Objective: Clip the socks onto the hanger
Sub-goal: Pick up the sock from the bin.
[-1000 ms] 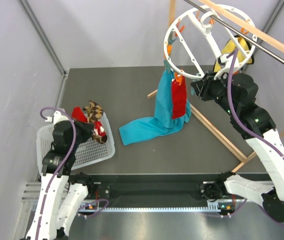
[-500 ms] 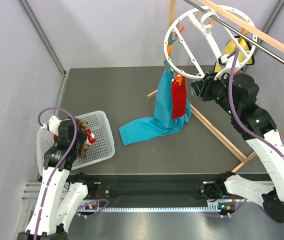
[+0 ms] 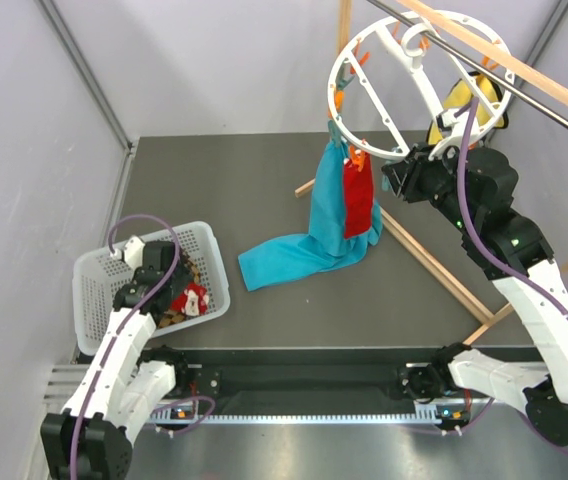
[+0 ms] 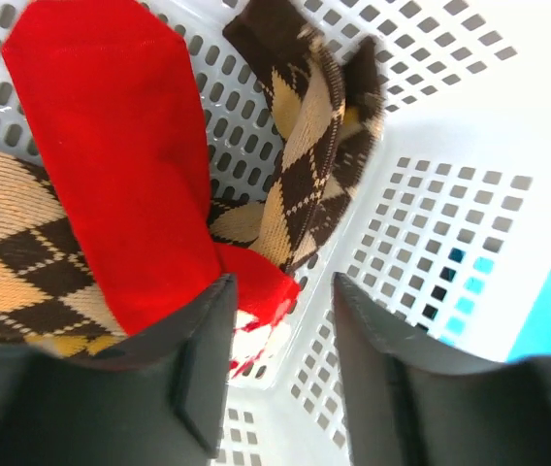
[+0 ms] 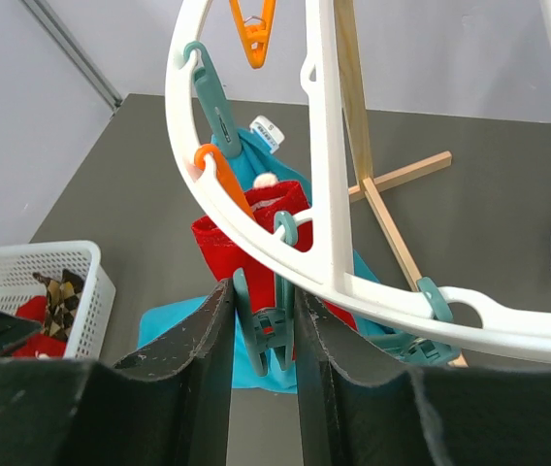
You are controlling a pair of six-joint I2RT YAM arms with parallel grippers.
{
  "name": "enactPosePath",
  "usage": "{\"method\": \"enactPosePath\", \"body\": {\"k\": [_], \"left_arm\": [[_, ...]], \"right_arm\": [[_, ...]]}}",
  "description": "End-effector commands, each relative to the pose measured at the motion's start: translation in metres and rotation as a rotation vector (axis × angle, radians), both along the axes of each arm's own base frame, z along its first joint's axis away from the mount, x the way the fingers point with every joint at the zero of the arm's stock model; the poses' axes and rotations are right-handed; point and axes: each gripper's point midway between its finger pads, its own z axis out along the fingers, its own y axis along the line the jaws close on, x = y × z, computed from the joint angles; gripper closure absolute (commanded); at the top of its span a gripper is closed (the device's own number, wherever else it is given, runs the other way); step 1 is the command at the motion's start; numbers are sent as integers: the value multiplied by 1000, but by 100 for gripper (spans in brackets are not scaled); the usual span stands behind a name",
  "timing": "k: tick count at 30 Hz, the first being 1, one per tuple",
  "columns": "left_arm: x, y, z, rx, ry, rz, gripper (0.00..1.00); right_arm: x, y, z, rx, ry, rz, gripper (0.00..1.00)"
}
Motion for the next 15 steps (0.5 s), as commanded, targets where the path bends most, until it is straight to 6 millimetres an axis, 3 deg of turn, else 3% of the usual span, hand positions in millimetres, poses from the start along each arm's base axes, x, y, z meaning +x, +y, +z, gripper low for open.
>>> {"method": "enactPosePath", "body": {"k": [1,8,15], "left_arm": [[14,-3,5,-14,-37,-1,48],[12,-4,-4,-24,-28,1,43],[1,4,-20,2,41,47,58]], "right_arm": [[-10,0,-17,-21,64,28,100],[-10,0,-18,-23,66,29,100],[-10,2,-18,-17,69,33,100]]}}
